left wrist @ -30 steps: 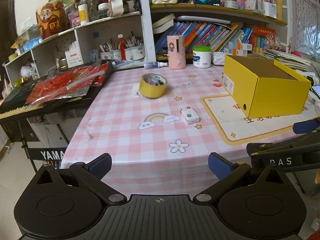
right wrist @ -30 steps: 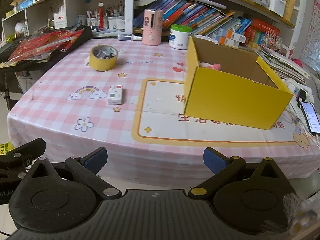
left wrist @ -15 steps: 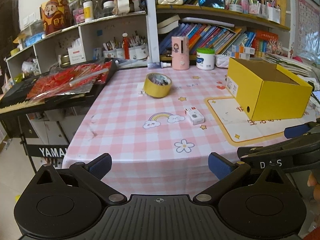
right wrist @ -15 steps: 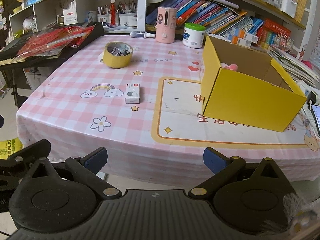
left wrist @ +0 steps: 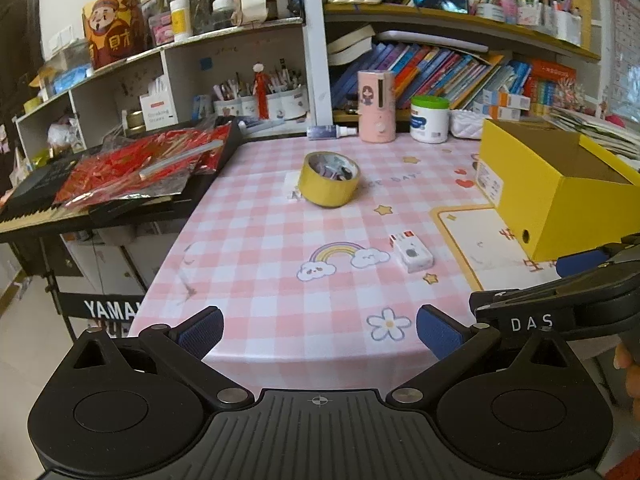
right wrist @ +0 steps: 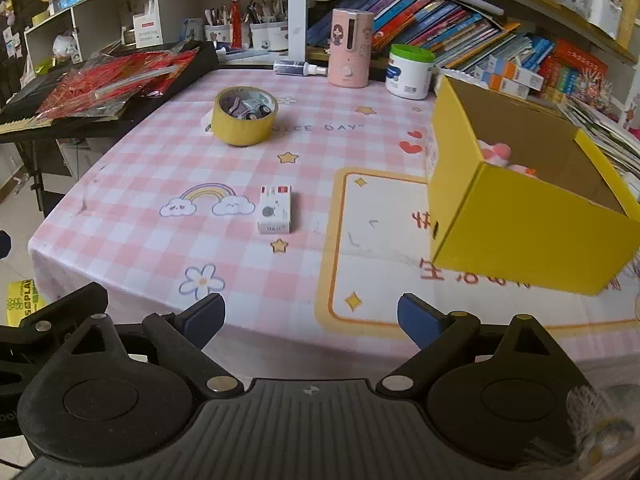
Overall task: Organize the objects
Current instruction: 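Move the right gripper to the white card and grasp it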
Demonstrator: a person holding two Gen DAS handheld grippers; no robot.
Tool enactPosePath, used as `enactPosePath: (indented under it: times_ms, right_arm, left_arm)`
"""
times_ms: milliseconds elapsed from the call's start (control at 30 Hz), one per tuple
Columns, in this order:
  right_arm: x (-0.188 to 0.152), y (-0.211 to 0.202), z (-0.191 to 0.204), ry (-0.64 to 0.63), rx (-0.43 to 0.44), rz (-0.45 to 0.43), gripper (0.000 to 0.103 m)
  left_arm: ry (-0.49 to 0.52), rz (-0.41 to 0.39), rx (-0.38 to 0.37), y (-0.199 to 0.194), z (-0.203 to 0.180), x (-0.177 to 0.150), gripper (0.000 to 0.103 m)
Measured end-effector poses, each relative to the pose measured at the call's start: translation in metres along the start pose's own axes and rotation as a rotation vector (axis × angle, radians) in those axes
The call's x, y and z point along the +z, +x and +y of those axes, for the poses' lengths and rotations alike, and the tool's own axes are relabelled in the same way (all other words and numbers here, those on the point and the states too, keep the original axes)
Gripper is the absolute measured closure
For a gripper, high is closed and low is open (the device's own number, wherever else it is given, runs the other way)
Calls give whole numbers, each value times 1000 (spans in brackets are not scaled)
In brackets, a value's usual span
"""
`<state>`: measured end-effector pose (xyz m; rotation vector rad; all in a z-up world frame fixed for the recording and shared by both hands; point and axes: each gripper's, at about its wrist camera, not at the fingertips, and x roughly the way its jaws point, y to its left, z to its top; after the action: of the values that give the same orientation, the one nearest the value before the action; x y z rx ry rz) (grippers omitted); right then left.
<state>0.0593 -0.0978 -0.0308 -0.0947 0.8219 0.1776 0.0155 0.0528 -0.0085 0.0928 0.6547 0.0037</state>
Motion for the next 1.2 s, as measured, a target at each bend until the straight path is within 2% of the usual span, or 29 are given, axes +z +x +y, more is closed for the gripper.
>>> enactPosePath:
  times_ms: [167,367,767,1200]
  right_arm:
    - [16,19,0,-21,23,15,12]
    - [32,43,0,-43,51,41,19]
    - [60,89,0,-67,103,71,33]
    - [81,137,10,-161,177,136,69]
  left_arm:
    - [-18,36,13,18,5,8,0]
    - [-66,64,34,39,12,15,0]
    - [-58,108,42,68,12,28,0]
    - [-68,142,70,95,14,45,0]
